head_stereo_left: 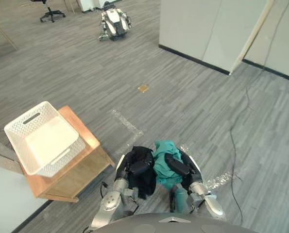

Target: Tidy up the quilt and then pick up the clothes from the bed and put them into the laundry hamper

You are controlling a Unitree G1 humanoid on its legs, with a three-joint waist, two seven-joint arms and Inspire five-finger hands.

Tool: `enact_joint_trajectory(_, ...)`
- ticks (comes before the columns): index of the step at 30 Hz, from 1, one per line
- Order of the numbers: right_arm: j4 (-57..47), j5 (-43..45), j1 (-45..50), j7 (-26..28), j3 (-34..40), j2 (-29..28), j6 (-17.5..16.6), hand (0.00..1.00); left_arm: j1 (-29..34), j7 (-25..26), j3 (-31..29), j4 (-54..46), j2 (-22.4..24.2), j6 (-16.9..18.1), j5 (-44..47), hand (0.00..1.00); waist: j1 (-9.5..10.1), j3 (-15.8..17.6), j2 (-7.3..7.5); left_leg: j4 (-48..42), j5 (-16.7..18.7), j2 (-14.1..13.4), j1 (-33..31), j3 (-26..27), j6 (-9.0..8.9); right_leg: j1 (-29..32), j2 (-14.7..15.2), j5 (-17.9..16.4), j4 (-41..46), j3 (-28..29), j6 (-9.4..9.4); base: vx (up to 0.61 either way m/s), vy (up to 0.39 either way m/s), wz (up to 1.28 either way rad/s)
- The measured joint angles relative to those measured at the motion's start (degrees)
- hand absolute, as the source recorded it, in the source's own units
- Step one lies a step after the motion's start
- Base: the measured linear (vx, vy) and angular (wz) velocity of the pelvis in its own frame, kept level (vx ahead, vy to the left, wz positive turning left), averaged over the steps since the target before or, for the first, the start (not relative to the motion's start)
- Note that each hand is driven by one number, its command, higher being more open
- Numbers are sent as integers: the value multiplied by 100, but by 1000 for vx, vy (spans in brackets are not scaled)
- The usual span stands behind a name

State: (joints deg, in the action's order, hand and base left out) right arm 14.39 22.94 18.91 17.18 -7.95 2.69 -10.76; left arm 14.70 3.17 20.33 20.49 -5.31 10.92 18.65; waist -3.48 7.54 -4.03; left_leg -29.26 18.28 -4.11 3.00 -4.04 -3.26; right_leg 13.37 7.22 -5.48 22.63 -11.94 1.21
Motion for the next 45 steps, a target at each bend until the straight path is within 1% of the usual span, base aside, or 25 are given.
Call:
enact_joint_trajectory(2,0,-6,9,7,-11,18,-76,0,79,-77,-114,-15,105,63,0,0,20,48,-75,-1115,-232,-421,-479,551,-194,-642,-133,11,-573,-321,-20,372,-322,87)
enact_joint_trajectory(4,-2,-5,57,13,-78,16,-129,0,288,-242,-185,-30,96,139,11,0,46,43,56,-1259,-198,-646,-701,1233,-117,-1278,-130,26,-1157,-647,-44,354,-294,67)
enact_joint_trajectory(5,-1,-5,38,12,-73,20,-152,0,313,-288,-184,-28,96,141,44,0,71,47,70,-1081,-188,-615,-733,1338,-113,-1381,-126,47,-1288,-666,-72,276,-179,17)
enact_joint_trajectory(8,219,-4,-244,10,-75,67,-209,0,275,-391,-177,94,106,158,126,0,190,39,37,904,-345,-15,-776,1080,-112,-1491,-27,121,-1586,-618,-79,222,-39,-14)
enact_joint_trajectory(9,382,-5,-358,9,-83,105,-202,0,233,-399,-161,214,113,164,126,0,194,30,14,1720,-825,181,-714,867,-93,-1488,-31,129,-1621,-512,-65,204,54,-42)
enact_joint_trajectory(10,518,-5,-420,9,-87,133,-188,0,256,-398,-163,262,126,172,125,0,238,12,-98,2228,-1609,171,-664,724,-26,-1522,-181,152,-1724,-351,-12,211,72,-58)
enact_joint_trajectory(14,663,-12,-323,-9,-241,82,-50,0,229,-326,-201,379,17,177,123,0,243,-34,261,2347,-1584,309,-527,1026,47,-1623,-95,293,-2137,-65,208,151,47,-35)
enact_joint_trajectory(15,989,-224,-99,30,-556,148,14,0,351,19,12,712,-32,194,153,0,171,-124,307,2942,-1693,194,-65,1173,104,-1877,-256,509,-2587,0,218,55,25,-11)
enact_joint_trajectory(20,988,-224,-147,28,-554,149,14,0,338,14,-1,706,-74,194,154,0,170,-112,325,2937,-1708,222,-75,1064,117,-1957,-227,492,-2551,-168,212,-6,0,13)
enact_joint_trajectory(23,975,-211,-122,-38,-584,144,14,0,333,-20,-83,609,-73,199,281,0,199,-40,447,2875,-1685,200,-126,1046,120,-1783,-179,224,-2162,-323,184,-74,11,22)
enact_joint_trajectory(25,818,-169,-39,-141,-583,136,14,0,378,-42,-143,596,-128,201,525,0,188,-47,516,2512,-1415,82,-376,1337,91,-1406,-147,-119,-1628,-367,92,-84,-17,-10)
enact_joint_trajectory(27,554,-89,119,-212,-537,189,13,0,394,-60,-205,546,-100,201,652,0,194,-3,464,2089,-1167,-87,-564,1560,37,-1230,-111,-339,-1203,-454,-3,9,-59,-42)
enact_joint_trajectory(29,107,61,486,-288,-484,214,13,0,683,-58,-399,167,-71,203,839,0,332,148,364,591,-621,-614,-792,1952,-35,-1226,-77,-646,-716,-683,-79,78,-58,-101)
enact_joint_trajectory(30,20,73,531,-314,-459,203,14,0,723,-60,-453,93,-62,201,872,0,297,187,341,-90,-569,-801,-1041,1918,1,-1245,-157,-731,-623,-661,-133,33,-81,-82)
enact_joint_trajectory(31,-232,77,740,-365,-412,217,15,0,855,-69,-584,-120,16,167,1006,0,253,223,281,-1478,-738,-1138,-1579,1780,76,-1277,-337,-857,-462,-479,-232,34,-112,-60)
enact_joint_trajectory(32,-350,78,815,-369,-373,243,15,0,942,-74,-658,-219,92,165,1056,0,280,253,233,-2041,-926,-1299,-1780,1694,115,-1330,-447,-903,-419,-325,-278,111,-92,-106)
enact_joint_trajectory(33,-392,82,912,-361,-286,259,-13,0,1036,-102,-717,-243,137,180,1091,0,359,274,290,-2252,-629,-1196,-1960,1534,-213,-1369,-468,-1038,-355,-21,-316,181,-32,-102)
enact_joint_trajectory(35,-376,83,910,-362,-20,276,-32,0,1033,-272,-603,-239,139,183,1076,0,317,283,284,-1596,-417,-736,-2146,1539,-190,-1429,-386,-1089,-371,185,-348,223,-8,-76)
enact_joint_trajectory(37,-145,77,858,-345,75,328,-107,0,1020,-464,-345,-157,156,277,1070,0,342,293,249,-267,-659,-346,-2264,1700,-246,-1521,-397,-1146,-523,352,-290,258,17,-50)
enact_joint_trajectory(38,-60,74,839,-332,71,333,-107,0,1015,-506,-291,-98,160,290,1070,0,352,279,225,12,-741,-310,-2258,1723,-258,-1574,-442,-1177,-558,399,-278,289,32,-49)
enact_joint_trajectory(40,435,68,637,-291,11,283,-106,0,964,-619,-212,60,145,341,1025,0,513,138,267,103,-1084,-205,-2181,1738,250,-1704,-498,-1428,-596,783,-298,421,71,-73)
enact_joint_trajectory(42,671,69,559,-292,-5,229,-106,0,1031,-620,-157,-1,63,403,1006,0,504,-77,389,142,-773,-45,-2028,1866,469,-1781,-348,-1533,-411,909,-224,564,39,-47)
enact_joint_trajectory(43,763,73,473,-292,2,217,-103,0,973,-648,-144,114,33,514,1007,0,470,-29,447,168,-588,67,-1840,1946,573,-1173,-186,-1322,1065,947,345,567,7,-15)
enact_joint_trajectory(44,845,73,414,-292,-7,207,-100,0,885,-641,-136,269,1,519,1003,0,421,-29,452,317,-528,150,-1632,1937,588,-723,-73,-865,2128,960,659,620,11,17)
enact_joint_trajectory(45,884,73,409,-270,-62,209,-99,0,774,-609,-93,403,-98,517,997,0,307,-27,453,648,-536,276,-1182,1854,656,-277,97,-89,3250,878,608,494,-1,47)
